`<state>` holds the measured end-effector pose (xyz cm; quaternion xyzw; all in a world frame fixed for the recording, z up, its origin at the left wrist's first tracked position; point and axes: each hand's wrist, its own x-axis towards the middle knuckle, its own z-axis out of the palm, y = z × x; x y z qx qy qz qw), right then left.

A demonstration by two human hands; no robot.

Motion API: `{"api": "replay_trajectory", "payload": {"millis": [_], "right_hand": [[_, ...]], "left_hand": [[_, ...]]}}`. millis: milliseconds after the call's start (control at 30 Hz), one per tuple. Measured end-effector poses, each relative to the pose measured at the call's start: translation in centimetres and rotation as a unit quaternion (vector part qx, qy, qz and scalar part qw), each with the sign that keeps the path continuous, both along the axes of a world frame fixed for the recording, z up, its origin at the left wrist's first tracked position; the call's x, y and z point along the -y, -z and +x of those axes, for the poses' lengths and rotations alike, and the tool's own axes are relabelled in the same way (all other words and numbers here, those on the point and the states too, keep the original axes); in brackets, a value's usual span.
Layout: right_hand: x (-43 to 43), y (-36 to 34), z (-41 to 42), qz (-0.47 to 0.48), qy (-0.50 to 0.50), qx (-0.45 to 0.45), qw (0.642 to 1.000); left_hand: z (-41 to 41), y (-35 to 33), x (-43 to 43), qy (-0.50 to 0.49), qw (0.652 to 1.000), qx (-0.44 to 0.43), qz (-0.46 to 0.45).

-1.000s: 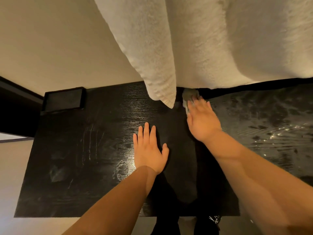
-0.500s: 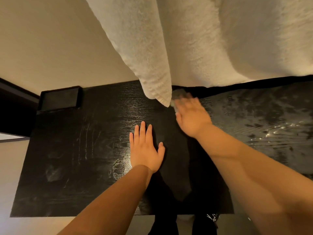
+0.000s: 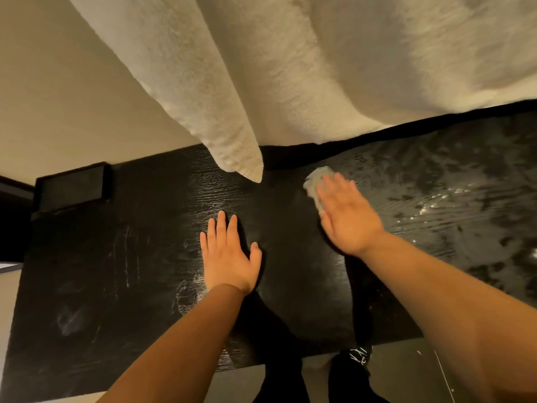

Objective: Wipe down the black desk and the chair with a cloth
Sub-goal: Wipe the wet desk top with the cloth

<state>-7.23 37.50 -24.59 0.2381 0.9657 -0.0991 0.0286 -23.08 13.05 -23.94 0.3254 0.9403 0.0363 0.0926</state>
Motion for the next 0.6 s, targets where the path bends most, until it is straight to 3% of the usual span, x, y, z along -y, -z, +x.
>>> {"api": "replay_trajectory", "payload": {"millis": [100,167,300,400,467,600], "right_hand": [[-1.9,-0.6,-0.3,-0.013,0.106,0.009,0.994],[-0.5,-0.9,-0.3,-0.025,0.101,0.007,0.995],[4.9,-1.2,2.4,-0.028,-0.086,0.011,0.996],[4.2,-1.2,3.9,-0.047,-0.15,0.021,0.987],[1.3,-0.7,3.9,-0.018,-0.113,0.019,0.993],[-4.5,-1.0,3.4,-0.022,0.089,0.034,0.995]], "left_hand": [[0.0,0.1,0.0,0.002,1.0,-0.004,0.007],[-0.1,0.1,0.0,0.005,1.0,-0.005,0.008],[0.1,0.0,-0.2,0.009,1.0,0.004,-0.007],[0.1,-0.1,-0.4,0.022,1.0,0.004,-0.011],[0.2,-0.1,-1.1,0.063,0.998,0.003,-0.005],[1.3,-0.7,-4.6,0.115,0.993,0.023,0.018]]}}
